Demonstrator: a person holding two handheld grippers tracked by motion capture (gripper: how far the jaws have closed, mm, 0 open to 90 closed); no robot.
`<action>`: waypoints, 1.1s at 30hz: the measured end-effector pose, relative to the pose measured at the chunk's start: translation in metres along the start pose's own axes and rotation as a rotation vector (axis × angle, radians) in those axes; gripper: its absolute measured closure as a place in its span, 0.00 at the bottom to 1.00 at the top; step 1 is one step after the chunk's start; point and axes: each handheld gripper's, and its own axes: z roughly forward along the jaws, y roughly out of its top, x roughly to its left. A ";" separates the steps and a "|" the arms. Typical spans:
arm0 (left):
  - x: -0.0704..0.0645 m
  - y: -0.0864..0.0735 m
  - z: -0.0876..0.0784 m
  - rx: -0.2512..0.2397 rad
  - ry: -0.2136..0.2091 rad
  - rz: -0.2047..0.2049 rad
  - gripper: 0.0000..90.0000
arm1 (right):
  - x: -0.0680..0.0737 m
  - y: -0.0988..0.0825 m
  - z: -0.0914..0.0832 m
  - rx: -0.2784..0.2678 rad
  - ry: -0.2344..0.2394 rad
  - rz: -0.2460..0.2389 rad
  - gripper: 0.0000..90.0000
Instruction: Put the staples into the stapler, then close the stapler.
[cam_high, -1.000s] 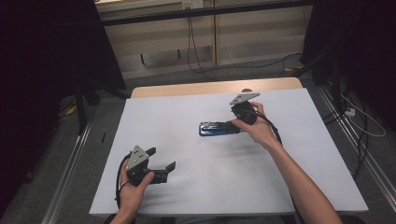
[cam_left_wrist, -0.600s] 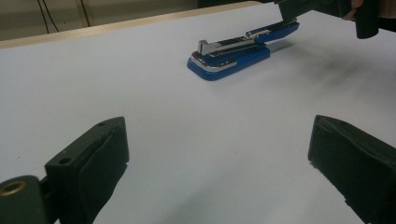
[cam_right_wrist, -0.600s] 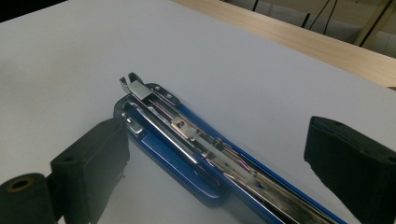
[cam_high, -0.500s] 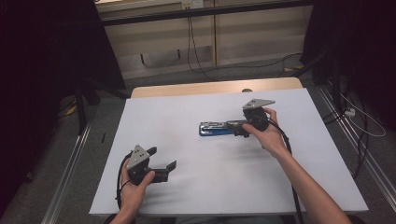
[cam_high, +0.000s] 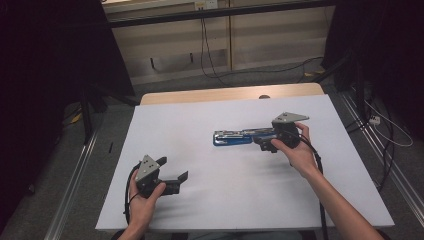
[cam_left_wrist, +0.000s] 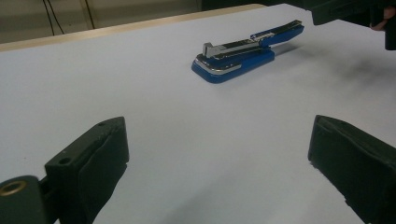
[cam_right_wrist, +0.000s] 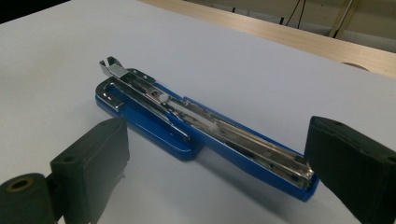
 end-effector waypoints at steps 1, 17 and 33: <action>0.000 0.000 0.000 -0.002 0.000 -0.003 0.06 | 0.000 -0.001 -0.001 0.000 -0.005 0.000 0.07; -0.003 0.002 0.000 -0.009 -0.004 0.010 0.05 | -0.005 -0.027 -0.025 -0.043 -0.083 0.036 0.06; -0.002 0.006 0.014 -0.006 -0.010 0.037 0.08 | -0.002 -0.028 -0.020 -0.025 -0.092 0.009 0.03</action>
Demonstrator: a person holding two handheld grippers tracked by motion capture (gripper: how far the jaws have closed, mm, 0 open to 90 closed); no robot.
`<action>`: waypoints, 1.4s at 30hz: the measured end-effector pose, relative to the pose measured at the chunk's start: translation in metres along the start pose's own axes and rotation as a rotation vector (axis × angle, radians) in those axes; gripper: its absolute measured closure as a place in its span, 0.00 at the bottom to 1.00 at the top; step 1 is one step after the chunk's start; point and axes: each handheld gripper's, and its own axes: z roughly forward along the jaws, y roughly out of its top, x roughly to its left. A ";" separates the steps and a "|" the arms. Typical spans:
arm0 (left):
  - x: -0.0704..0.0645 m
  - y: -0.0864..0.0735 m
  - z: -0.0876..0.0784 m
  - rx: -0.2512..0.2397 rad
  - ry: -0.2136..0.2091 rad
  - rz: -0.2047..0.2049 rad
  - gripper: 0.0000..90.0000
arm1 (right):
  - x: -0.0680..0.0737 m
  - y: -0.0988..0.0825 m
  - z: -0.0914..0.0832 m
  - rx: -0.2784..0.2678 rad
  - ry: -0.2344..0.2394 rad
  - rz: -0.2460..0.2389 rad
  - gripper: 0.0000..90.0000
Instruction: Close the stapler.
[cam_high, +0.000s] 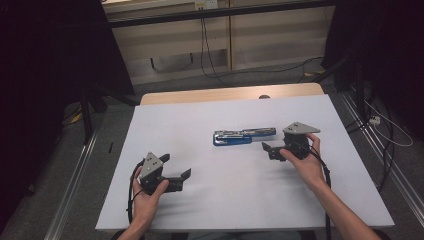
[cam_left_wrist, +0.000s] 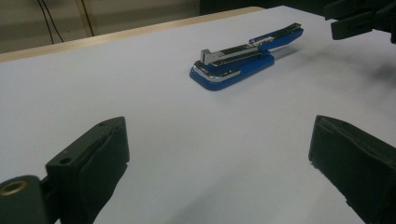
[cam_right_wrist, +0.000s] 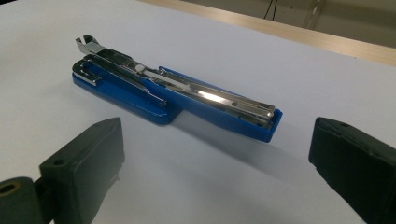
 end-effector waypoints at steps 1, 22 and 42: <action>-0.001 0.000 0.002 0.008 -0.004 0.014 0.10 | -0.001 0.000 0.000 -0.001 0.009 0.016 0.03; 0.001 0.022 0.042 -0.023 -0.036 0.021 0.09 | -0.002 0.000 -0.003 -0.006 0.029 -0.005 0.08; -0.006 0.046 0.081 -0.026 -0.061 0.087 0.05 | -0.001 0.001 -0.004 0.016 0.087 -0.025 0.59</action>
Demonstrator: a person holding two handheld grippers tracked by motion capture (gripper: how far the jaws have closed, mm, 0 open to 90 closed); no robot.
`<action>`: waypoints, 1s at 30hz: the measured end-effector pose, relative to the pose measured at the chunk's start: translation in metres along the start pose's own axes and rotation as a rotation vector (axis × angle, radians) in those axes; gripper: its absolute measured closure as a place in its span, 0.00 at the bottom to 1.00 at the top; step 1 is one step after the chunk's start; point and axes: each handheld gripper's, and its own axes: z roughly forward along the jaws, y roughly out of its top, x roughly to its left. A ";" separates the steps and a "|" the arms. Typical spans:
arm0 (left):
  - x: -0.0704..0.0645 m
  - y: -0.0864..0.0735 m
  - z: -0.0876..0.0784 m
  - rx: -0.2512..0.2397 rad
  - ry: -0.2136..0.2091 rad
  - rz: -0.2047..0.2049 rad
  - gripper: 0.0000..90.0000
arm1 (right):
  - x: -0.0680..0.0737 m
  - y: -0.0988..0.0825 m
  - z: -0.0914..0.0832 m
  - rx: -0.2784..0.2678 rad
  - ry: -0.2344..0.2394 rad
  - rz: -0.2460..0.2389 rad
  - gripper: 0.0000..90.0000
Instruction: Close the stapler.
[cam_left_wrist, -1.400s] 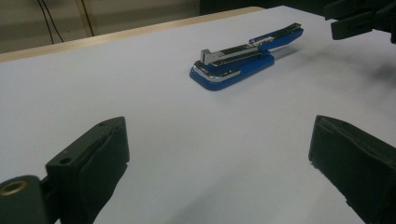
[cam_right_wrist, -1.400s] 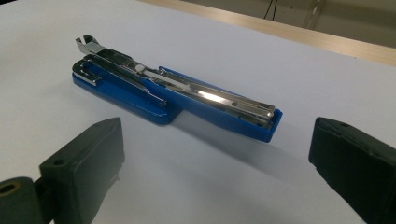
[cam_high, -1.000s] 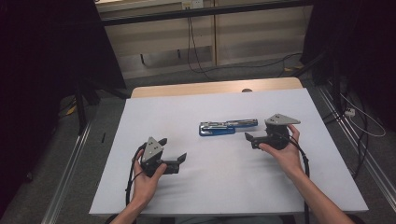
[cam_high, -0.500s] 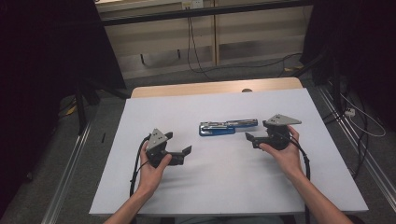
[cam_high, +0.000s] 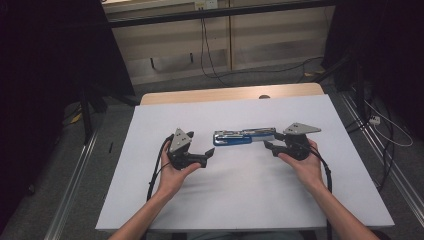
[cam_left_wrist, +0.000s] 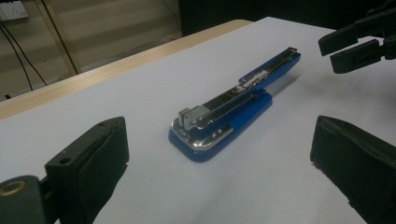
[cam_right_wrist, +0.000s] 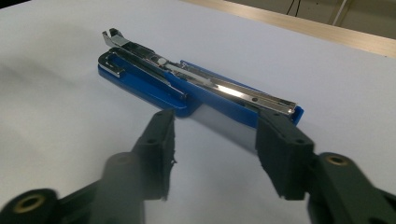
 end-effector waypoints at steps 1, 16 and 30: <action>0.000 0.001 0.002 -0.001 -0.003 0.001 0.05 | 0.000 0.000 0.000 -0.003 0.004 0.001 0.62; 0.005 0.007 0.030 0.018 0.000 -0.014 0.06 | -0.004 -0.004 -0.001 -0.026 -0.017 0.029 0.97; 0.009 0.018 0.057 0.027 0.026 -0.022 0.15 | -0.009 -0.006 0.003 0.010 -0.017 0.002 1.00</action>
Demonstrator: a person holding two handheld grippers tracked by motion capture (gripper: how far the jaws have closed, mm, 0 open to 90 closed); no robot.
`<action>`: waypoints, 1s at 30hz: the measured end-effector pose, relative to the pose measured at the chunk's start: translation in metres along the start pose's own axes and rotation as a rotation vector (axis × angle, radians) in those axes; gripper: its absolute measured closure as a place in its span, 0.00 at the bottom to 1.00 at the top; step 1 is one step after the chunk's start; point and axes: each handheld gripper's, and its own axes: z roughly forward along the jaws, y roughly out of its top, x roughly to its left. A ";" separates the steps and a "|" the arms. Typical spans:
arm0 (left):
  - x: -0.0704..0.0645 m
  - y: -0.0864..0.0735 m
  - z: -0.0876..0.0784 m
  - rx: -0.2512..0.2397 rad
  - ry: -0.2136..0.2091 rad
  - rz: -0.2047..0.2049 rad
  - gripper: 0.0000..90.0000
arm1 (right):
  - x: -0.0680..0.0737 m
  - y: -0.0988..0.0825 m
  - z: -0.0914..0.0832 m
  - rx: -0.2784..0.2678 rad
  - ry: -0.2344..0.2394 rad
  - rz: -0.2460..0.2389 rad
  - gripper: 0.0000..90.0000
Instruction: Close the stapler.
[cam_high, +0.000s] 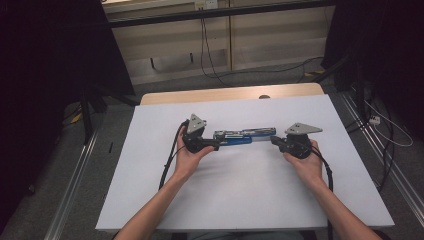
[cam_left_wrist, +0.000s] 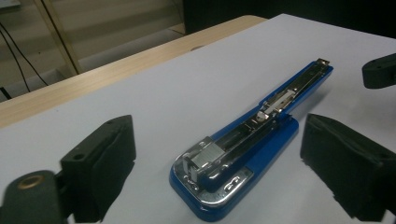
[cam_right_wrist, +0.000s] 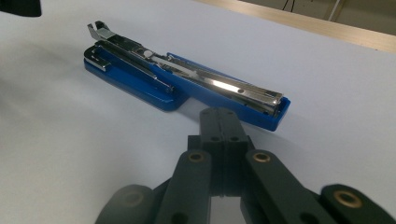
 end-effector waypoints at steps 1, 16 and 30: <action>0.001 -0.001 0.001 0.006 0.001 -0.004 0.16 | -0.001 0.000 0.000 0.002 0.000 0.003 1.00; 0.004 -0.008 0.010 0.047 -0.063 -0.055 0.53 | -0.003 -0.002 0.004 0.019 0.001 0.002 1.00; 0.004 -0.013 0.013 0.095 -0.117 -0.022 0.96 | -0.004 -0.003 0.006 0.037 -0.001 0.002 1.00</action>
